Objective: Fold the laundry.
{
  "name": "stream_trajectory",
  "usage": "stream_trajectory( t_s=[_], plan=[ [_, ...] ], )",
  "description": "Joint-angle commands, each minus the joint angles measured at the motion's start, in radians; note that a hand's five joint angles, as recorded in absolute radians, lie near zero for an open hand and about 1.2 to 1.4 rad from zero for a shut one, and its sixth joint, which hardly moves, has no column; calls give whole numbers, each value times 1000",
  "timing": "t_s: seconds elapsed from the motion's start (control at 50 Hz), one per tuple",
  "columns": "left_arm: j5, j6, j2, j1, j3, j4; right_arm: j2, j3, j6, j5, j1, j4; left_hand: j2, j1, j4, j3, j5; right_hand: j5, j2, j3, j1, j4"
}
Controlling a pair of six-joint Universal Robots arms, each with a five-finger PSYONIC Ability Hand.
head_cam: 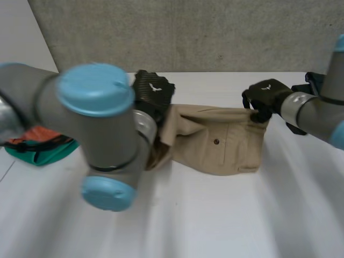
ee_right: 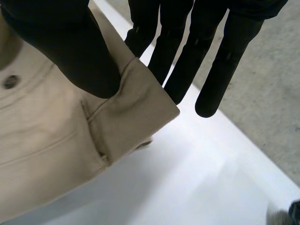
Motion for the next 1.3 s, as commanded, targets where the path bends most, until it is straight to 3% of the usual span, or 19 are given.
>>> stream_trajectory(
  t_s=[0.02, 0.22, 0.36, 0.44, 0.54, 0.6, 0.66, 0.76, 0.88, 1.04, 1.12, 1.3],
  plan=[
    [190, -5, 146, 107, -205, -27, -239, 289, -99, -12, 17, 165, 212, 234, 202, 213, 231, 234, 216, 210, 271, 203],
    [294, 122, 79, 214, -300, -32, -214, 437, -125, 18, 99, 196, 212, 234, 202, 213, 231, 234, 216, 210, 271, 203],
    [313, 193, -32, 236, -132, 13, -127, 265, -85, 86, 141, 52, 212, 234, 202, 213, 231, 234, 216, 210, 271, 203],
    [328, 176, -46, 246, 66, 154, -84, 69, -19, 168, 161, -128, 212, 234, 202, 213, 231, 234, 216, 210, 271, 203],
    [374, 92, -50, 280, 312, 453, -62, -167, 67, 292, 185, -486, 212, 234, 202, 213, 231, 234, 216, 210, 271, 203],
    [397, 17, -47, 298, 399, 590, -67, -217, 88, 343, 198, -687, 212, 234, 202, 213, 231, 234, 216, 210, 271, 203],
    [412, -51, -44, 312, 421, 645, -67, -225, 85, 343, 218, -772, 212, 234, 202, 213, 231, 234, 216, 210, 271, 203],
    [475, -131, -46, 349, 361, 631, -70, -191, 69, 298, 245, -713, 212, 234, 202, 213, 231, 234, 216, 210, 271, 203],
    [547, -141, -38, 391, 165, 596, -88, -32, 73, 278, 231, -647, 212, 234, 202, 213, 231, 234, 216, 210, 271, 203],
    [759, -100, -61, 429, -223, 611, -82, 301, 68, 209, 210, -613, 212, 234, 202, 213, 231, 234, 216, 210, 271, 203],
    [842, -24, -87, 455, -349, 619, -35, 439, 36, 168, 196, -617, -48, -26, -58, -47, -28, 234, 216, 210, 271, 203],
    [945, 224, -49, 496, -489, 530, -50, 492, 12, 168, 173, -570, -565, -543, -575, -564, -546, 234, 216, 210, 271, 203]
  ],
)
